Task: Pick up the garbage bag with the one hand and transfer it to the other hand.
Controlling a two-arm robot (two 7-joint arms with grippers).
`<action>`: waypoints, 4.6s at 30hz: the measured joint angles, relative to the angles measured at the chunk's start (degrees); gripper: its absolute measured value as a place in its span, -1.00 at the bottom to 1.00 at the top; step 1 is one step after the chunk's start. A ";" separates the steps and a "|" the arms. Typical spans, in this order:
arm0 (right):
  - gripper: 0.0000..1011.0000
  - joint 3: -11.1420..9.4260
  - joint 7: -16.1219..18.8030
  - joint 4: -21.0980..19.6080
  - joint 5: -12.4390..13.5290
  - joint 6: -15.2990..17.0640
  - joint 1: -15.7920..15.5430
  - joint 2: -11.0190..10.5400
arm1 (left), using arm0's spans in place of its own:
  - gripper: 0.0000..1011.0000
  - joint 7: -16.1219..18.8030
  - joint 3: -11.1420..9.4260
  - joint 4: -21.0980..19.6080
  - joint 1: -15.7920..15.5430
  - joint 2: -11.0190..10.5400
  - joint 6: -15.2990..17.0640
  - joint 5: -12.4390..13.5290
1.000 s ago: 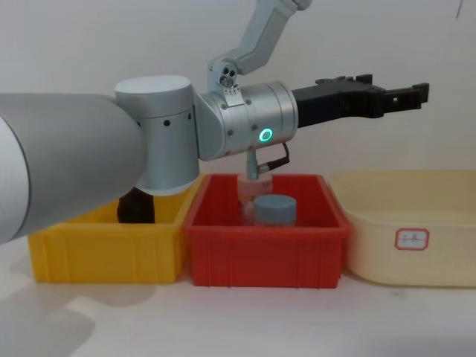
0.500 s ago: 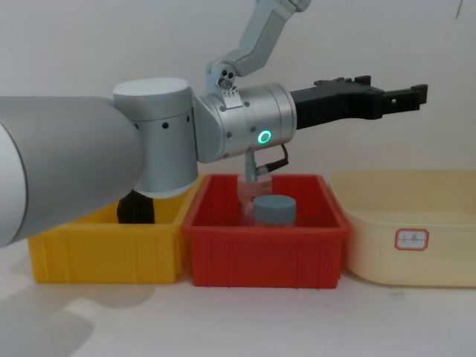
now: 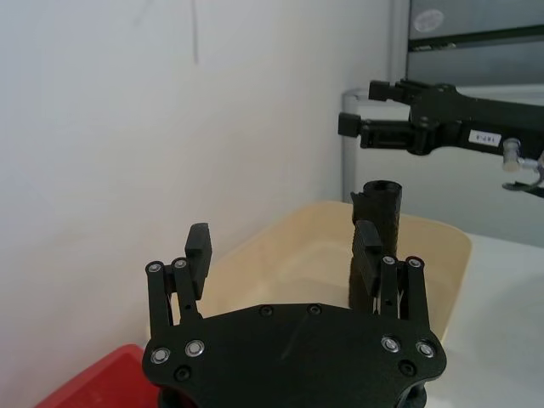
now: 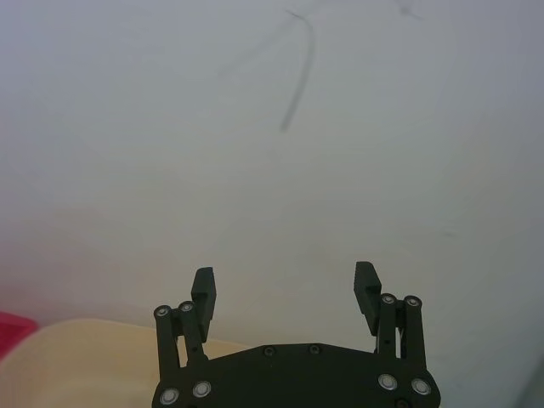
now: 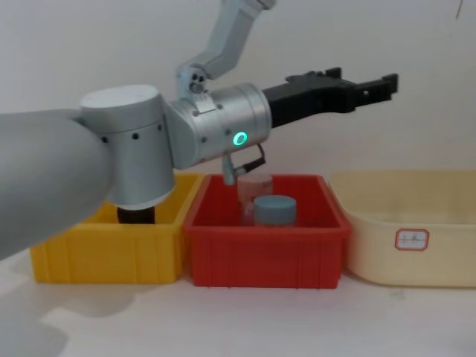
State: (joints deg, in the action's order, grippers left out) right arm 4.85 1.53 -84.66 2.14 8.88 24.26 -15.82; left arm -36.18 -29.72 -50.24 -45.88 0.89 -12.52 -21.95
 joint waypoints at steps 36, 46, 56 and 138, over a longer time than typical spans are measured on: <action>0.98 12.10 10.93 -0.55 -3.16 3.36 -2.73 2.75 | 0.98 9.63 5.08 -15.74 7.57 -7.41 2.12 3.21; 0.98 13.44 14.87 -3.11 -1.95 5.57 -5.03 2.30 | 0.98 10.25 5.08 -15.00 6.91 -7.38 3.29 4.14; 0.98 12.92 19.02 -4.17 2.55 8.88 -5.59 2.60 | 0.98 10.50 5.08 -14.71 6.67 -7.37 3.75 4.52; 0.98 22.10 25.43 18.27 6.09 17.70 12.76 6.76 | 0.98 10.67 5.07 -14.49 6.46 -7.37 4.10 4.80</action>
State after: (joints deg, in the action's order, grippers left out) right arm 26.95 26.96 -66.39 8.23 26.58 37.02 -9.06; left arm -25.51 -24.65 -64.73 -39.41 -6.48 -8.42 -17.15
